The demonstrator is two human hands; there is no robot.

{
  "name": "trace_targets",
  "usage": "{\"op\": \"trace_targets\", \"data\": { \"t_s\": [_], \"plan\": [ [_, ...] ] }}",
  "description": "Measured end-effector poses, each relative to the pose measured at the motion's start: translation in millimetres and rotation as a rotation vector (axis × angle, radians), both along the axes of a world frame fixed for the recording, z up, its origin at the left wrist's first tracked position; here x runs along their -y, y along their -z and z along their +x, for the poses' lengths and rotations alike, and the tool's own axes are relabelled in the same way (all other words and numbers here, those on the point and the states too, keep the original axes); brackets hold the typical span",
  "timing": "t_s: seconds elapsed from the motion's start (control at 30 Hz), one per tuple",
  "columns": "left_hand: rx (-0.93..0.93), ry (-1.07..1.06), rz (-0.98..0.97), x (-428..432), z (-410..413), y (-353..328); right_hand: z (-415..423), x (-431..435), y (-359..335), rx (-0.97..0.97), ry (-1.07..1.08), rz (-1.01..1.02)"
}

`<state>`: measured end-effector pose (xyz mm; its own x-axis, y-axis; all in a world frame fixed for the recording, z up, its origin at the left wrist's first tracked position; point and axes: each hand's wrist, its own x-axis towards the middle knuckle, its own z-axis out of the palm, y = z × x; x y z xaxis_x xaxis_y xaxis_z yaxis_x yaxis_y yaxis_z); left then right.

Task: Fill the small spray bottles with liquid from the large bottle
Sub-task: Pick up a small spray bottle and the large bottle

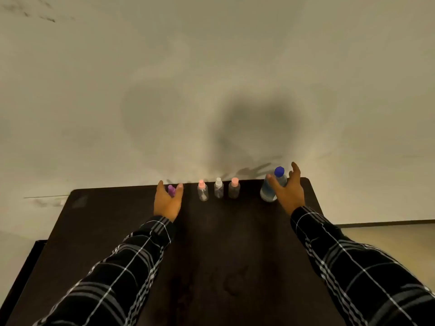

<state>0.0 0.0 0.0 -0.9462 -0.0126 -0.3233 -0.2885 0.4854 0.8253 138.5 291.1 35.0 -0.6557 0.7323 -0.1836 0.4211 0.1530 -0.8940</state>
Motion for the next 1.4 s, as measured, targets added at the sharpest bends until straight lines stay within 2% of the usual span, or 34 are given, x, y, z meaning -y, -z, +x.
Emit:
{"op": "trace_targets", "data": {
  "t_s": [0.13, 0.33, 0.67, 0.93, 1.1, 1.4],
  "plan": [
    [0.004, 0.025, -0.032, -1, -3, 12, -5, -4, 13, 0.027, -0.021, -0.046],
    [-0.023, 0.032, -0.201, -4, -7, 27, -9, -12, 30, 0.081, -0.043, -0.029],
    [-0.075, 0.055, -0.221, 6, 5, 29, 0, -12, 30, 0.118, -0.144, 0.037],
    [-0.102, 0.129, -0.235, 33, 33, 13, 33, 35, 23, 0.089, -0.220, 0.029],
    [-0.143, 0.256, -0.265, 56, 64, 4, 59, 75, 17, 0.091, -0.277, 0.035],
    [-0.174, 0.385, -0.218, 103, 116, 1, 104, 147, 13, 0.079, -0.293, 0.077]
  ]
}}
